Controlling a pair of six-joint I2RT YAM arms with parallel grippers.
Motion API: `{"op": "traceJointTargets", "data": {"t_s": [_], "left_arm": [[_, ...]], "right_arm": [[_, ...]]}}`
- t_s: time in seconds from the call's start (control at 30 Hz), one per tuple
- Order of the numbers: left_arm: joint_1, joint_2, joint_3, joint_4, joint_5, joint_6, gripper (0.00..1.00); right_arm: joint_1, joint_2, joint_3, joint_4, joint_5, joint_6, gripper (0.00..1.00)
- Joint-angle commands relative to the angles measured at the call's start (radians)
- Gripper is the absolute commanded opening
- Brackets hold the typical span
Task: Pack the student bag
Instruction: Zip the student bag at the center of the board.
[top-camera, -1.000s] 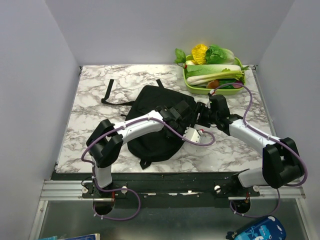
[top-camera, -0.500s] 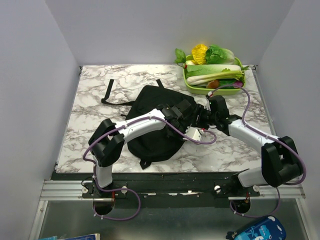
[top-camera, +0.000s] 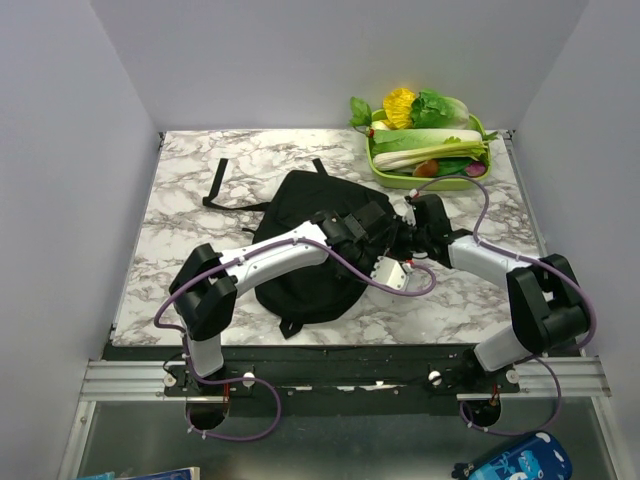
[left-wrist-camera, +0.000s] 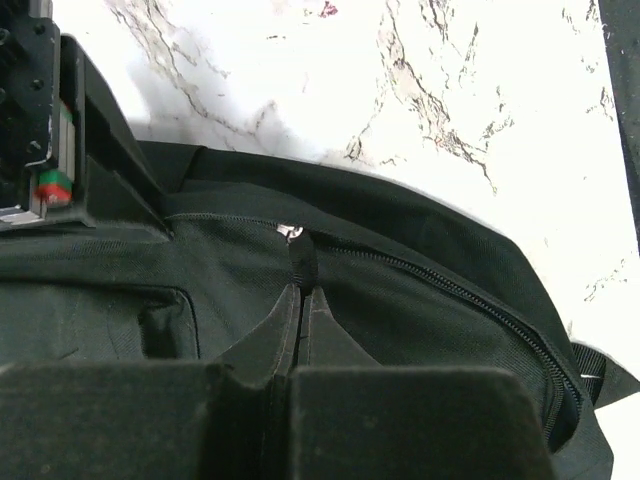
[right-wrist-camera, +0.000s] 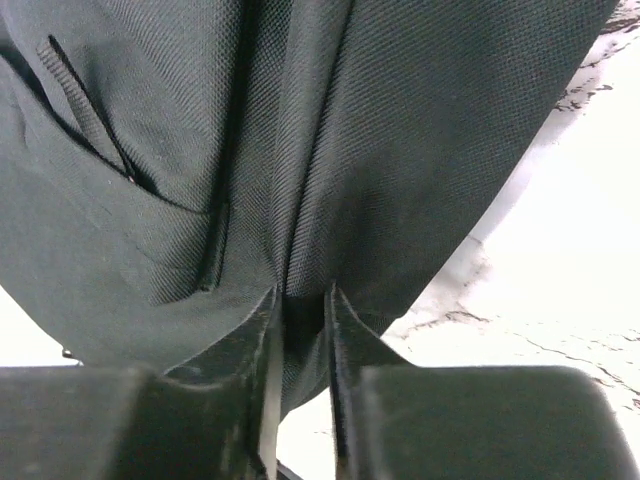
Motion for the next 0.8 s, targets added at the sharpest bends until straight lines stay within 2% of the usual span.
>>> {"op": "traceJointTargets", "data": {"t_s": [0.0,0.03,0.3,0.5,0.67,0.7,0.77], "left_arm": [[-0.004,-0.034,-0.009,-0.021,0.002,-0.014,0.00],[-0.004,-0.036,-0.007,-0.024,0.000,-0.013,0.00],[-0.005,-0.031,0.017,-0.051,-0.019,-0.031,0.00],[-0.004,-0.067,-0.022,-0.073,-0.020,-0.025,0.00],[-0.005,-0.103,-0.052,-0.084,-0.001,-0.033,0.00],[-0.004,-0.117,-0.056,-0.096,0.005,-0.031,0.00],[-0.004,-0.128,-0.062,-0.099,0.008,-0.036,0.00]], "right_arm": [[-0.003,0.032,0.034,0.024,0.008,0.005,0.07],[-0.002,0.030,0.046,0.015,0.029,0.004,0.01],[-0.035,0.044,0.200,-0.109,0.215,-0.093,0.00],[-0.063,0.087,0.309,-0.149,0.345,-0.179,0.01],[-0.066,0.168,0.411,-0.187,0.370,-0.217,0.01],[-0.066,0.193,0.442,-0.196,0.367,-0.225,0.08],[-0.065,0.199,0.465,-0.238,0.352,-0.222,0.32]]}}
